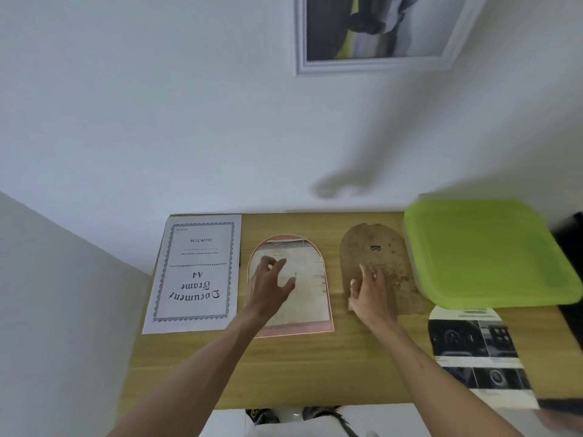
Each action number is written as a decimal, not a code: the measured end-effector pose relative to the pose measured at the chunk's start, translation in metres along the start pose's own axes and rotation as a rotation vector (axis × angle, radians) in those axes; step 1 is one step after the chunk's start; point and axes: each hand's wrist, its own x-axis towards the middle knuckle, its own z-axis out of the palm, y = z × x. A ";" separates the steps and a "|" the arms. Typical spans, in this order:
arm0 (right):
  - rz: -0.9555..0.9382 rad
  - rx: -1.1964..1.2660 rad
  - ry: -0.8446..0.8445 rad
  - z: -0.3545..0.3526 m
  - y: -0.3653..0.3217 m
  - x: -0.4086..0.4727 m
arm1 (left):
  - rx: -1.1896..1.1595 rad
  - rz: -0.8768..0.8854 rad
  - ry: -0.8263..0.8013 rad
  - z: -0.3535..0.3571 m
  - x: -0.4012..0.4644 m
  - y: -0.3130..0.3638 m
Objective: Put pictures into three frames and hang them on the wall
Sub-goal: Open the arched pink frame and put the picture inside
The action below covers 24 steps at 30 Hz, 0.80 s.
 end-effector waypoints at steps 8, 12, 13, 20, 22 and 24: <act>0.100 -0.162 -0.218 -0.020 0.063 -0.004 | 0.087 0.093 -0.355 0.079 0.005 0.117; 0.042 -0.157 -0.239 -0.016 0.068 -0.009 | 0.241 0.004 -0.424 0.102 0.001 0.122; 0.028 -0.157 -0.235 -0.015 0.068 -0.010 | 0.242 -0.029 -0.417 0.103 0.001 0.121; 0.031 -0.097 -0.133 -0.019 0.078 -0.006 | 0.158 -0.199 -0.332 0.116 0.012 0.128; 0.078 -0.096 -0.106 -0.021 0.081 -0.003 | 0.081 -0.287 -0.314 0.116 0.014 0.137; 0.087 -0.102 -0.126 -0.021 0.081 -0.002 | -0.017 -0.369 -0.267 0.113 0.016 0.145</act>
